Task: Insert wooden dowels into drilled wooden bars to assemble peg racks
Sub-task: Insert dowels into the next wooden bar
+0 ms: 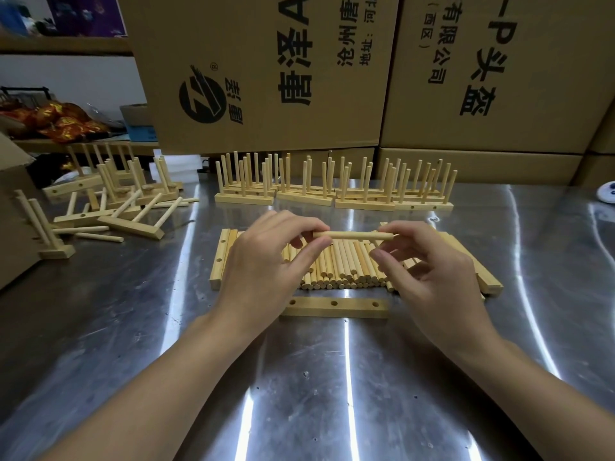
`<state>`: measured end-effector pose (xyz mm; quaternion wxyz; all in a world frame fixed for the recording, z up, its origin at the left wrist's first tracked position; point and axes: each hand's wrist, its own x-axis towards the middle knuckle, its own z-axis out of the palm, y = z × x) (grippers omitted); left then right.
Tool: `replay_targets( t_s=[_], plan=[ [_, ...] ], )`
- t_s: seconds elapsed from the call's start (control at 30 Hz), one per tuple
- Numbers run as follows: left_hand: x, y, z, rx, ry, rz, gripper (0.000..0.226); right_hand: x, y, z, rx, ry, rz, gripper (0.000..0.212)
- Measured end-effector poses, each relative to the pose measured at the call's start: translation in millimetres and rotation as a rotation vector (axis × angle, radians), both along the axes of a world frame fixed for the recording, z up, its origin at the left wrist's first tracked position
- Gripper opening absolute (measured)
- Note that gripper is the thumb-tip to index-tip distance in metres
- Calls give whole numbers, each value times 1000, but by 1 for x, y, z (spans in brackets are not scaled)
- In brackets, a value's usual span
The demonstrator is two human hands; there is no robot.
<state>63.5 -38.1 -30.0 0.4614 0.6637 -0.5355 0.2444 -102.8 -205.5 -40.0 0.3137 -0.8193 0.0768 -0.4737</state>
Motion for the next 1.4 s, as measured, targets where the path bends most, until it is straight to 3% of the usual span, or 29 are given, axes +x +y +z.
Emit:
replay_targets(
  t_s=[0.3,0.57,0.73,0.87,1.0,1.13,1.27,1.4],
  plan=[
    [6,-1,-8,123,14,22,30,-5,9,6,2,-37,65,20],
    [-5,-2,-9,373,-55,-52,29,-1,12,8,246,-22,217,8],
    [-8,-6,-8,266,206,-148,19,1,5,8,377,-61,177,18],
    [-8,-4,0,118,403,-203,11,-1,3,7,152,139,111,9],
    [-12,-3,4,129,416,-262,12,-3,11,6,139,263,219,17],
    [-4,2,8,276,369,-259,15,-1,12,4,86,274,198,5],
    [17,17,11,663,54,-21,40,-1,9,1,63,271,114,7],
    [16,15,6,824,55,-17,47,-2,9,1,49,277,124,10]
  ],
)
